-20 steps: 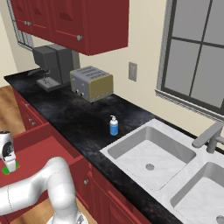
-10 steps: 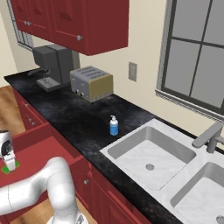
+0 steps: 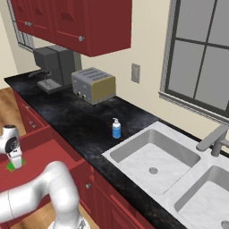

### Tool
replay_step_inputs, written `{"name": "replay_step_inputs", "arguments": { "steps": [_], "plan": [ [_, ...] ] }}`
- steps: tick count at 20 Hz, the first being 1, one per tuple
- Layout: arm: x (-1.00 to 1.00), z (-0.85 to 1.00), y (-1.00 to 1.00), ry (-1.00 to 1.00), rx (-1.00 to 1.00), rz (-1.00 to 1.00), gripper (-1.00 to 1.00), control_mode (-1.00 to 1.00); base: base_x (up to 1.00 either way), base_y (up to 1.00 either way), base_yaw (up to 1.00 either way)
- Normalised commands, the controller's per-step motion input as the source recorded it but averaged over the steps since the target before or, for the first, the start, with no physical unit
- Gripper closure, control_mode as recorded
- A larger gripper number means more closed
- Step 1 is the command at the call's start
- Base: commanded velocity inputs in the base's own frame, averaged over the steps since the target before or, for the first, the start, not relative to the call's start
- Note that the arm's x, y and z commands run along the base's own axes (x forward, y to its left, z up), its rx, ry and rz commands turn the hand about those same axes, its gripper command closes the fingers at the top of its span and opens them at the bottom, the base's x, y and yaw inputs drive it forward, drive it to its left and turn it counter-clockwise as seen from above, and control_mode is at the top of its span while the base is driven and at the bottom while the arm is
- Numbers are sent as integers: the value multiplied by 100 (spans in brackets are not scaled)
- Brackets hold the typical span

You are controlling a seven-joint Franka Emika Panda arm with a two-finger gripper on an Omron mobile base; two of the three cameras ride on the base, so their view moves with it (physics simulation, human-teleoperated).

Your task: Restock the sink supplies by placing the sponge and soap dispenser on the counter and next to the sink. Make sure the soap dispenser is upright.

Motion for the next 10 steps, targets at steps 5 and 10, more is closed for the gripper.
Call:
{"name": "replay_step_inputs", "arguments": {
  "steps": [5,10],
  "plan": [
    [-26,100,-49,-11,6,-9,100,-100,0,0,0],
    [-12,100,-63,-1,5,-16,100,-100,0,0,0]
  ]
}}
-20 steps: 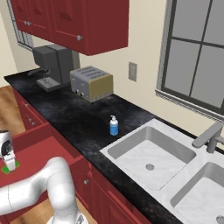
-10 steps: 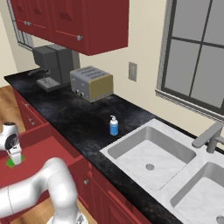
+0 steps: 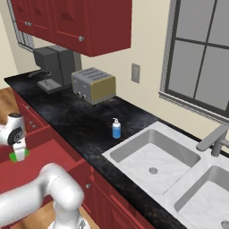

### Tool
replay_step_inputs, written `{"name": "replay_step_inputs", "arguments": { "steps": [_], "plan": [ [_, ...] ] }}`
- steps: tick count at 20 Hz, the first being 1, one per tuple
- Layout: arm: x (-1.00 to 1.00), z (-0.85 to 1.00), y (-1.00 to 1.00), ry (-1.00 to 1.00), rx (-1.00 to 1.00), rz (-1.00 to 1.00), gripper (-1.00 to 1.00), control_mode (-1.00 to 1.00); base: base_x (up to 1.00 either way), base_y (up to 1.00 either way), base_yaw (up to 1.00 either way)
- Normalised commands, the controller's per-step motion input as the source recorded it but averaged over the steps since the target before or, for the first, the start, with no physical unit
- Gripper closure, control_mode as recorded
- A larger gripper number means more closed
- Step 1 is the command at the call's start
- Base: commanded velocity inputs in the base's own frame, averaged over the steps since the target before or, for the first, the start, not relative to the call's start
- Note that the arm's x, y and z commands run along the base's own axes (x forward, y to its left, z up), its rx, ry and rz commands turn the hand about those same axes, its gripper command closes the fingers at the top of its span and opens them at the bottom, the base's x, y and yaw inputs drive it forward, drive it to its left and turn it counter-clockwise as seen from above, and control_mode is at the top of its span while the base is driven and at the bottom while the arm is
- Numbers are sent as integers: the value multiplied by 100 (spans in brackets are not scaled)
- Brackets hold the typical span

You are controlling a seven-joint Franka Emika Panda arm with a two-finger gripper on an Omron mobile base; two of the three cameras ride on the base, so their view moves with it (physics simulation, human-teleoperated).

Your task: Restock the sink supplies by placing the sponge and soap dispenser on the counter and next to the sink. Make sure the soap dispenser is upright.

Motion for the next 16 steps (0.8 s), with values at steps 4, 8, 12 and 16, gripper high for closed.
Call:
{"name": "replay_step_inputs", "arguments": {
  "steps": [4,8,12,16],
  "plan": [
    [0,100,-70,0,3,-19,100,-100,0,0,0],
    [0,100,-77,0,1,-21,100,-100,0,0,0],
    [5,83,-82,3,0,-22,100,-100,0,0,0],
    [19,43,-92,7,0,-22,100,-100,0,0,0]
  ]
}}
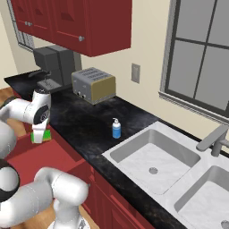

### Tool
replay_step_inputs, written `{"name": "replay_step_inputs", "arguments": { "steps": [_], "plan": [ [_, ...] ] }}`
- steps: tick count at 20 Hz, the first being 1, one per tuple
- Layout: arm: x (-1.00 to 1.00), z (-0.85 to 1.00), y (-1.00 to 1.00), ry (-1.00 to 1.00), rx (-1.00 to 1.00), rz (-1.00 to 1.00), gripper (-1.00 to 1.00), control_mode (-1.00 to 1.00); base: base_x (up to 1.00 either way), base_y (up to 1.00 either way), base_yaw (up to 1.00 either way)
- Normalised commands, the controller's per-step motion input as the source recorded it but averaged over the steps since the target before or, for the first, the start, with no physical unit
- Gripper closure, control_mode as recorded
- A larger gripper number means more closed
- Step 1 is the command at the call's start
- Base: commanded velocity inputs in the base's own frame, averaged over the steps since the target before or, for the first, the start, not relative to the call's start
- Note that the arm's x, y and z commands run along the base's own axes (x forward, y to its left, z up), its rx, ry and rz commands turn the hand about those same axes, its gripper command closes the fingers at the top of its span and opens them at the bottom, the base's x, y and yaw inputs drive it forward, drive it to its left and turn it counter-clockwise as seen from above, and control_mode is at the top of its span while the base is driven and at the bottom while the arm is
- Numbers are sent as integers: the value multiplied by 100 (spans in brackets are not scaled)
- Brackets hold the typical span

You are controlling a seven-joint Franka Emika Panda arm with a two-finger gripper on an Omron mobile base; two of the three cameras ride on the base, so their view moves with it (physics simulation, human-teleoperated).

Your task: Restock the sink supplies by placing the sponge and soap dispenser on the counter and next to the sink. Make sure the soap dispenser is upright.

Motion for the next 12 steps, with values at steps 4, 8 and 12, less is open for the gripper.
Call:
{"name": "replay_step_inputs", "arguments": {
  "steps": [4,8,12],
  "plan": [
    [19,20,-96,8,0,-21,100,-100,0,0,0],
    [38,1,-79,11,0,-17,100,-100,0,0,0],
    [59,0,-62,15,0,-11,100,-100,0,0,0]
  ]
}}
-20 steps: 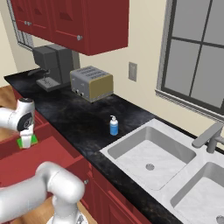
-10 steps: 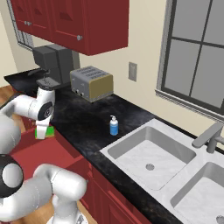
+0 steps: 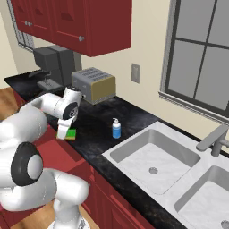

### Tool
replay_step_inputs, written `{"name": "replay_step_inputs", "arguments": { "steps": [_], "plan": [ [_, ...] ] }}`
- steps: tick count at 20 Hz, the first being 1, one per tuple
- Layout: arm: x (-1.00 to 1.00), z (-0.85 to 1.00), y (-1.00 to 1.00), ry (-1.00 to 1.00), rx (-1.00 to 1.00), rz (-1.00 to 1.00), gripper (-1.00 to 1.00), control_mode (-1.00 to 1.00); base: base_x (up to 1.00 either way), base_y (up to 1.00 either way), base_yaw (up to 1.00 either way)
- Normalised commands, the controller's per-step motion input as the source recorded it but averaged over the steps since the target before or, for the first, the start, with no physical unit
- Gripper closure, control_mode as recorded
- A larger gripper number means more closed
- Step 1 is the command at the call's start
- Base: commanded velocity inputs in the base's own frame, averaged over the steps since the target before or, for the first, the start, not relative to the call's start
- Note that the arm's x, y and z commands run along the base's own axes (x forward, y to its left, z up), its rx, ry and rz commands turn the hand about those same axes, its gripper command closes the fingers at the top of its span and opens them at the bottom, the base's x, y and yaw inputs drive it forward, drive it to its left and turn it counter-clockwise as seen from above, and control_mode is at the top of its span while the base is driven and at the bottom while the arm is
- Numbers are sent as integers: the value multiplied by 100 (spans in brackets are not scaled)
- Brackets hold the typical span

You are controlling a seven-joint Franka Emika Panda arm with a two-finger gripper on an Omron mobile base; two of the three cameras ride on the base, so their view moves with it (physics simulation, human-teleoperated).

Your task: Restock the sink supplies by placing the sponge and soap dispenser on the counter and next to the sink. Make sure the soap dispenser is upright.

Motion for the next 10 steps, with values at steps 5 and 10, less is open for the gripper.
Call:
{"name": "replay_step_inputs", "arguments": {
  "steps": [5,10],
  "plan": [
    [42,0,-70,8,0,-8,100,-100,0,0,0],
    [17,-28,-66,2,0,-3,100,-100,0,0,0]
  ]
}}
